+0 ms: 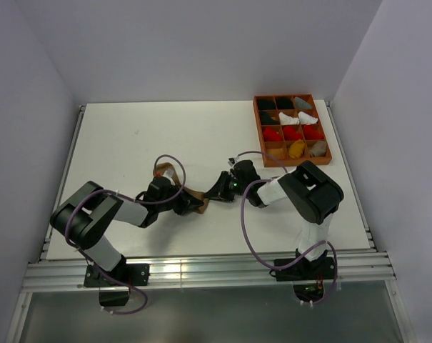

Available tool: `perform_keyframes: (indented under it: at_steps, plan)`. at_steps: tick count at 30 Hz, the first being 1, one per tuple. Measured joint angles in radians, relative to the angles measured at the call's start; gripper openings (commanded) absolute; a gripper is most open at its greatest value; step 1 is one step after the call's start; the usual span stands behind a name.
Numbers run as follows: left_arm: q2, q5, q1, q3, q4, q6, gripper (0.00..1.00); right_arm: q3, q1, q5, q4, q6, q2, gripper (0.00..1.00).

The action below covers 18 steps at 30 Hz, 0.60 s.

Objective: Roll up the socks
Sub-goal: Roll the sock at the center of the board.

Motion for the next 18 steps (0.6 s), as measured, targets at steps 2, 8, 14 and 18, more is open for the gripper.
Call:
perform_keyframes:
  at_steps: [2,8,14,18]
  plan:
    - [0.000,0.003,0.002,0.000,-0.001,0.001,0.06,0.011,0.000,0.001,-0.026,-0.017,-0.001,0.00]
    - [-0.038,-0.032,0.001,0.023,-0.087,0.076,0.35,0.077,0.005,0.025,-0.185,-0.078,-0.023,0.00]
    - [-0.193,-0.221,-0.057,0.104,-0.354,0.243,0.53,0.158,0.015,0.100,-0.402,-0.132,-0.058,0.00]
    - [-0.276,-0.453,-0.187,0.159,-0.491,0.340,0.54,0.233,0.018,0.149,-0.553,-0.158,-0.061,0.00]
